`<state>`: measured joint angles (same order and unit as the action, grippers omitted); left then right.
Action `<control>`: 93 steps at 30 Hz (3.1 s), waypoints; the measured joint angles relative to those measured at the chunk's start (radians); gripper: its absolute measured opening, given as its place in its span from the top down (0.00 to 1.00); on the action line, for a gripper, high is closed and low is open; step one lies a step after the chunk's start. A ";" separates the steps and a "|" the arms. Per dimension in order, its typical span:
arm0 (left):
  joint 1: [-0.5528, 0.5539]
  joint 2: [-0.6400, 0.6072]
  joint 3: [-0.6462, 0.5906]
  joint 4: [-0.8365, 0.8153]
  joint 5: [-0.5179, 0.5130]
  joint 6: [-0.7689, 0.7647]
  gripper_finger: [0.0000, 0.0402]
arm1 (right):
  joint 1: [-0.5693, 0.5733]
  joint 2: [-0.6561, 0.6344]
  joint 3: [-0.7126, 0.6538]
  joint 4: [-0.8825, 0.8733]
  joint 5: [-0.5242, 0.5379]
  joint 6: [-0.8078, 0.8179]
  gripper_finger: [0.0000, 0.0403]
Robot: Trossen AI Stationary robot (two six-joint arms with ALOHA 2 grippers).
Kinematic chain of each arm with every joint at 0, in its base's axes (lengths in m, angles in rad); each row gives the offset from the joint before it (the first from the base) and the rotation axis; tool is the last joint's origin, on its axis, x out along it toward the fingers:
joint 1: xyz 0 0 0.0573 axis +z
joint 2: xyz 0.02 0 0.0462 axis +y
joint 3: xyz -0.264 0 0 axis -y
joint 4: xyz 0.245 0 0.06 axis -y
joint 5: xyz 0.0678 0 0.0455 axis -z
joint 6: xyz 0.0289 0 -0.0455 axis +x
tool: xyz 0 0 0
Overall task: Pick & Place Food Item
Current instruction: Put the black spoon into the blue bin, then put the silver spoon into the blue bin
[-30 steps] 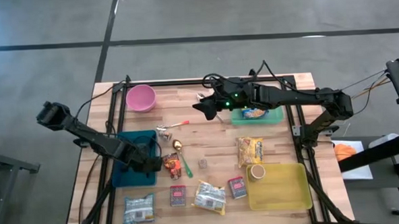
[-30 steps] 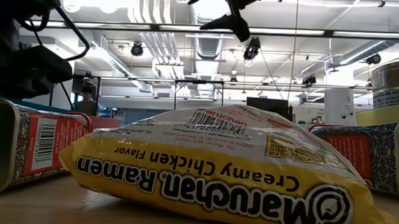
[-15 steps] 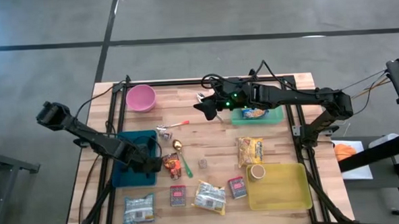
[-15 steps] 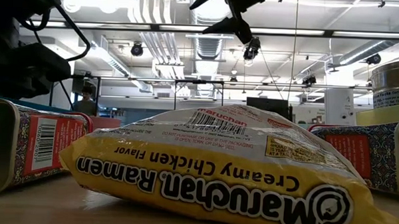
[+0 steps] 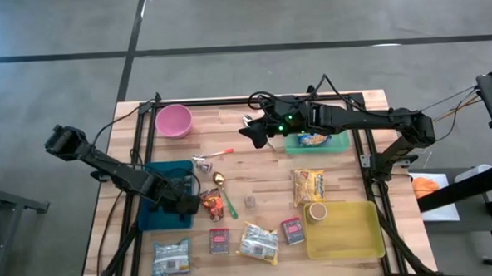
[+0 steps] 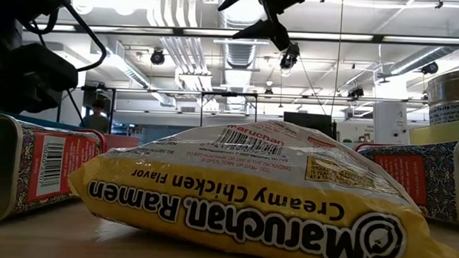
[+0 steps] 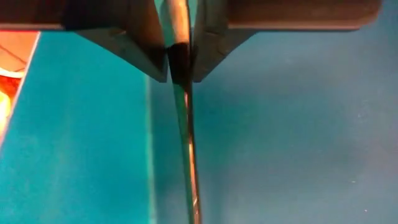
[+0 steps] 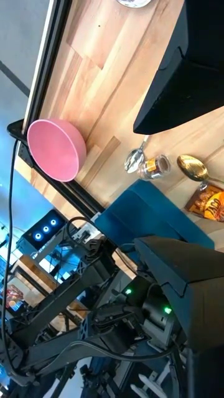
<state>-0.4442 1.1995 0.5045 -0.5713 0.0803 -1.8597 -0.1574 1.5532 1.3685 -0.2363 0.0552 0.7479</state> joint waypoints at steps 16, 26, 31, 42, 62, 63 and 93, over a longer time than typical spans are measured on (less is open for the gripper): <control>0.005 -0.045 0.008 -0.002 0.014 0.001 0.31 | -0.013 0.008 0.000 -0.156 0.038 -0.026 0.31; 0.016 -0.261 0.021 0.004 -0.234 0.027 0.31 | -0.091 0.011 0.000 -0.325 0.017 -0.001 0.31; 0.023 -0.330 0.021 -0.020 -0.199 0.032 0.31 | -0.153 0.023 0.000 -0.359 -0.033 -0.017 0.31; 0.066 -0.354 0.139 -0.036 -0.286 0.209 0.32 | -0.201 0.217 0.001 -0.353 -0.132 -0.067 0.31; 0.261 -0.353 0.216 -0.063 -0.237 0.520 0.32 | -0.276 0.708 0.729 -0.958 -0.088 -0.322 0.31; 0.261 -0.353 0.216 -0.062 -0.237 0.522 0.32 | -0.279 0.737 0.760 -0.983 -0.100 -0.326 0.31; 0.261 -0.353 0.215 -0.053 -0.230 0.525 0.32 | -0.341 0.918 0.901 -1.111 -0.257 -0.362 0.62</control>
<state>-0.1833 0.8467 0.7197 -0.6243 -0.1493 -1.3347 -0.4984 2.4710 2.2696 -1.3478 -0.2019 0.3861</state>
